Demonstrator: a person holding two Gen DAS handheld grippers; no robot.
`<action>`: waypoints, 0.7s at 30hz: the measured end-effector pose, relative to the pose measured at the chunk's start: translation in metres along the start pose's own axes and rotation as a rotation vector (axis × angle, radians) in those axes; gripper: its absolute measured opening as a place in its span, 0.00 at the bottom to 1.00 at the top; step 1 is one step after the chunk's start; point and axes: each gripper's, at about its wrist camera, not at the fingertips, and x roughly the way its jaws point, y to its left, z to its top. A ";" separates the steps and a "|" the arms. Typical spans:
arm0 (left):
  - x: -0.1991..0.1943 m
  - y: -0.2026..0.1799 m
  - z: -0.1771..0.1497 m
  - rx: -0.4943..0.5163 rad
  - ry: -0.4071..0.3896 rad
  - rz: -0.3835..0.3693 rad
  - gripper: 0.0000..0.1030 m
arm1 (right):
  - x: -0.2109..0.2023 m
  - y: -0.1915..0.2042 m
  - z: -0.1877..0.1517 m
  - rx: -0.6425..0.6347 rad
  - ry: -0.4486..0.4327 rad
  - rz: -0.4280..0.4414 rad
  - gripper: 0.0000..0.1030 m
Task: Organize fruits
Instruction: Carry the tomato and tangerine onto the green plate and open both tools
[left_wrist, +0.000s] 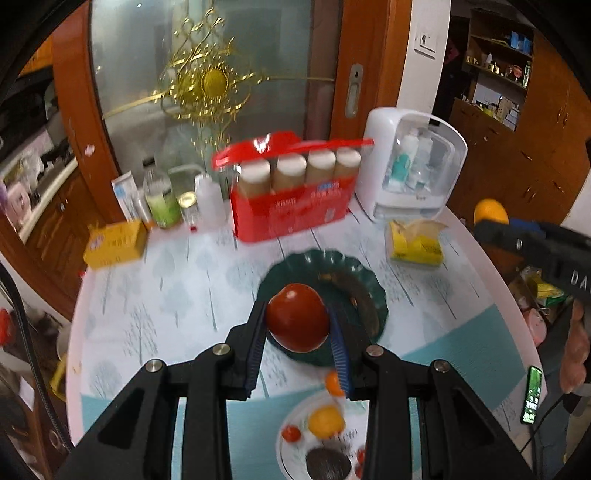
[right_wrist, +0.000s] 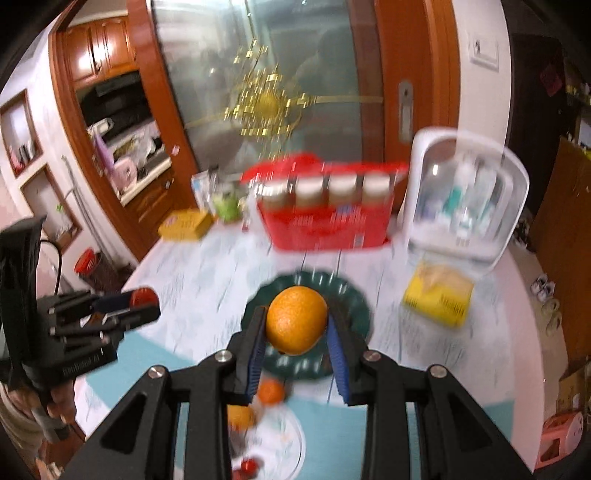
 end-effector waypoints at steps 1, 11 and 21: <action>0.005 0.000 0.010 0.004 0.001 0.009 0.31 | 0.003 -0.001 0.009 0.005 -0.008 -0.007 0.31; 0.109 -0.015 0.008 0.034 0.163 -0.020 0.31 | 0.095 -0.012 0.019 0.065 0.128 0.007 0.31; 0.223 -0.029 -0.046 -0.031 0.350 -0.100 0.31 | 0.226 -0.020 -0.031 0.112 0.363 0.014 0.31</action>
